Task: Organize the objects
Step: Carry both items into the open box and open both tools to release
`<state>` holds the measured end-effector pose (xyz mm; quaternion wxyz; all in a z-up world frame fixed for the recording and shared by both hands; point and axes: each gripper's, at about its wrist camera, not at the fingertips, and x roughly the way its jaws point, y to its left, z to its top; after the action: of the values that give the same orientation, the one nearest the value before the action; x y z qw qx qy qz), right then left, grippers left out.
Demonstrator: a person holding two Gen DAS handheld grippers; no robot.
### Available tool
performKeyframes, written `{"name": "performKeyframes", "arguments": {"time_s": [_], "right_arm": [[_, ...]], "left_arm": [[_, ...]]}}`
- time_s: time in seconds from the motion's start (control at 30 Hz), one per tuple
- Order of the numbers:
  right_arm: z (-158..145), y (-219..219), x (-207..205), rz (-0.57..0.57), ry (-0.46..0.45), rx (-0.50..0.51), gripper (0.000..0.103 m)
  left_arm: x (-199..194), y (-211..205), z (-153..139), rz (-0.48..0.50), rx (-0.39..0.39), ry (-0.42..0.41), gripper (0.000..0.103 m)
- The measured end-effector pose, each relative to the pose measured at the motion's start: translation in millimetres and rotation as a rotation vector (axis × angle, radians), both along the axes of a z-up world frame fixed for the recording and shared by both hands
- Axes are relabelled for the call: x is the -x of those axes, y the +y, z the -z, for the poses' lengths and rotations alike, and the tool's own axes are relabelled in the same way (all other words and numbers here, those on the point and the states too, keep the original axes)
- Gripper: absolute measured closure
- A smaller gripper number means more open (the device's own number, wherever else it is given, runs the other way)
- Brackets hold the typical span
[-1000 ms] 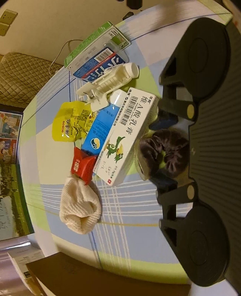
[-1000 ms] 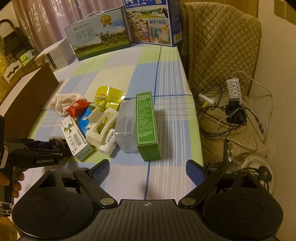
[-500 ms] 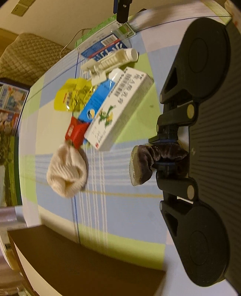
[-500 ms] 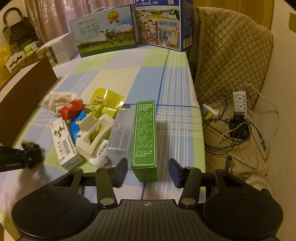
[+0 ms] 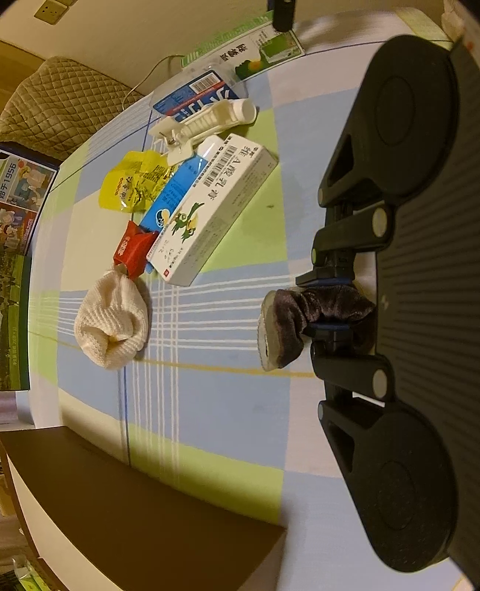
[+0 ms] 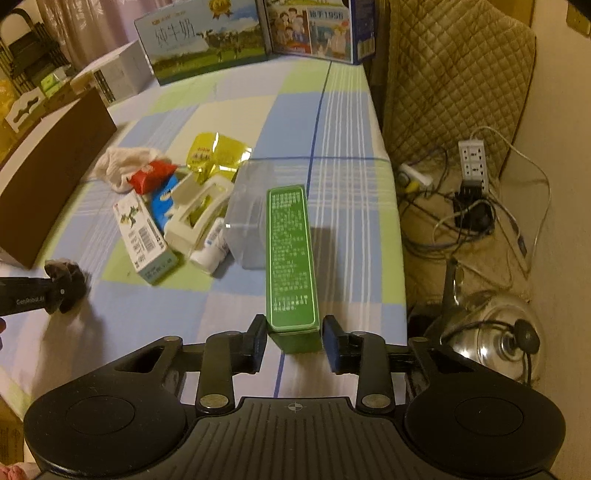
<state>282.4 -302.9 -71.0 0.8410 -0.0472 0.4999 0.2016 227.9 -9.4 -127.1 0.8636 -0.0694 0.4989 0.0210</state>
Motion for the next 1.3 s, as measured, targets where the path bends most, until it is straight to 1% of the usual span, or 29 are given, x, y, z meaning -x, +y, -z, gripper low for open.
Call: {"name": "performKeyframes", "arguments": {"time_s": [0.03, 0.1, 0.23, 0.37, 0.4, 0.43, 0.53, 0.7, 0.8, 0.9, 1.0, 1.1, 1.3], "right_arm": [[0.2, 0.4, -2.3, 0.008, -0.003, 0.000, 0.062], [0.7, 2.0, -7.2, 0.012, -0.015, -0.004, 0.059], [4.0, 10.4, -18.0, -0.024, -0.049, 0.006, 0.059], [12.8, 16.7, -28.5, -0.040, -0.046, 0.004, 0.059], [14.0, 17.9, -29.2, -0.049, -0.046, 0.004, 0.061], [14.2, 18.8, -28.6, -0.056, -0.051, 0.006, 0.074], [11.4, 17.7, -24.5, -0.048, -0.067, 0.025, 0.076], [-3.5, 10.1, -12.7, 0.013, -0.078, 0.009, 0.076], [-21.0, 8.5, -2.5, 0.062, -0.102, -0.008, 0.076], [-45.7, 13.6, 11.3, 0.090, -0.143, -0.057, 0.076], [-68.3, 33.2, 25.5, 0.082, -0.171, -0.119, 0.076], [-82.6, 67.4, 37.2, 0.056, -0.173, -0.173, 0.076], [-98.3, 166.8, 52.0, -0.069, -0.161, -0.278, 0.076]], "left_arm": [[0.2, -0.2, -0.2, -0.001, 0.002, 0.001, 0.088], [-0.4, -0.7, -0.7, -0.003, 0.000, 0.004, 0.088], [1.4, -2.1, -2.3, -0.008, 0.002, 0.004, 0.088], [4.0, -3.7, -5.6, -0.015, 0.001, -0.005, 0.088], [5.1, -4.4, -7.2, -0.016, 0.000, -0.008, 0.088], [6.2, -5.0, -9.0, -0.016, -0.001, -0.010, 0.088], [10.7, -4.8, -16.4, -0.016, 0.008, -0.025, 0.088], [17.6, -1.6, -29.7, -0.017, 0.024, -0.050, 0.088], [21.0, 0.8, -39.8, 0.000, 0.037, -0.071, 0.088], [23.3, 5.9, -53.3, 0.026, 0.046, -0.095, 0.088], [22.4, 15.5, -71.2, 0.068, 0.052, -0.136, 0.088], [18.6, 29.7, -88.3, 0.107, 0.049, -0.165, 0.088], [17.4, 83.5, -119.4, 0.116, 0.054, -0.220, 0.088]]}}
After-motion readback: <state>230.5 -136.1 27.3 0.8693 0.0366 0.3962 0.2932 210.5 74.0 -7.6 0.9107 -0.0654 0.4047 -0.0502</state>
